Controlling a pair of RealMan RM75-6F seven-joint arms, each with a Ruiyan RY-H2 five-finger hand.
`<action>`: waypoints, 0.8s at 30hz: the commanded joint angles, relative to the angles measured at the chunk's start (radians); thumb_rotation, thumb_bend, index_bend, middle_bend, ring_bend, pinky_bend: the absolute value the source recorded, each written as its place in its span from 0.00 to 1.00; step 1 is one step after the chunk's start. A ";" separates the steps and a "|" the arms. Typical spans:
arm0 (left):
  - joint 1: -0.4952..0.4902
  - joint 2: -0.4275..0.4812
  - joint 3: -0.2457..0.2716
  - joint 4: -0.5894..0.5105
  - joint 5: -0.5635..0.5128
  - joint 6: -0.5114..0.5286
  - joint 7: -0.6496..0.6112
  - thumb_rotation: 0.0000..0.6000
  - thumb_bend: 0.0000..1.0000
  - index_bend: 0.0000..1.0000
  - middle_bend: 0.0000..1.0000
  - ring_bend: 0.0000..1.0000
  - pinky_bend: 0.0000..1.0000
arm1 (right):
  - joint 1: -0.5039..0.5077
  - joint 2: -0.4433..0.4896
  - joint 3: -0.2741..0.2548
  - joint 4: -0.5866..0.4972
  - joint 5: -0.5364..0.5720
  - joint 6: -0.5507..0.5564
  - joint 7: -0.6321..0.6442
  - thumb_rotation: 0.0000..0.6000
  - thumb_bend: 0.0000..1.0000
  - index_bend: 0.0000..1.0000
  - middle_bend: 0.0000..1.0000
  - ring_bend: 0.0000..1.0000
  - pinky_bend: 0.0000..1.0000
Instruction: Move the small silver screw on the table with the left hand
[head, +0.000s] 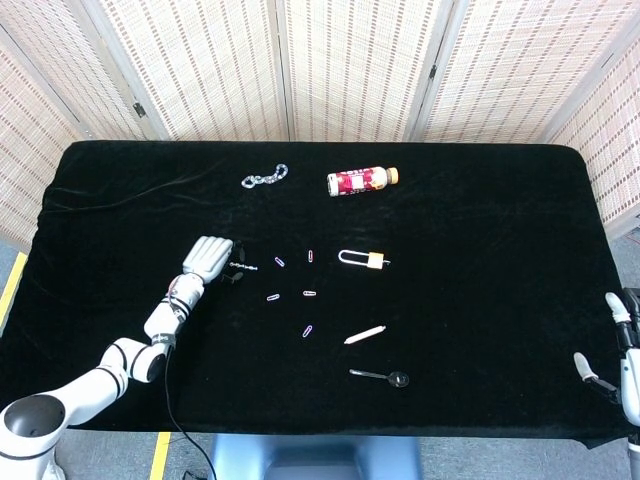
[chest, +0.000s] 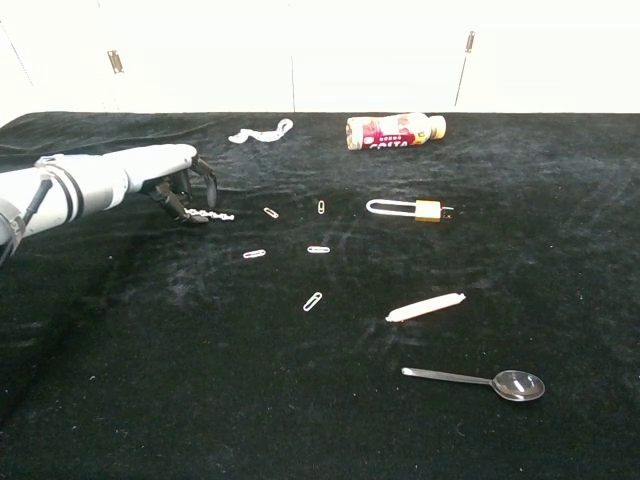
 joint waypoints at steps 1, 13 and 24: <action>-0.011 -0.016 0.009 0.029 0.003 -0.022 -0.018 1.00 0.36 0.47 1.00 1.00 1.00 | 0.000 0.000 0.001 0.000 0.002 0.000 -0.001 1.00 0.29 0.00 0.00 0.01 0.00; -0.025 -0.060 0.021 0.109 0.012 -0.036 -0.064 1.00 0.39 0.62 1.00 1.00 1.00 | 0.000 0.001 0.003 0.000 0.009 -0.005 -0.002 1.00 0.29 0.00 0.00 0.01 0.00; 0.001 -0.059 0.014 0.093 0.013 0.049 -0.054 1.00 0.46 0.81 1.00 1.00 1.00 | 0.003 0.000 0.001 -0.003 0.008 -0.010 -0.012 1.00 0.29 0.00 0.00 0.01 0.00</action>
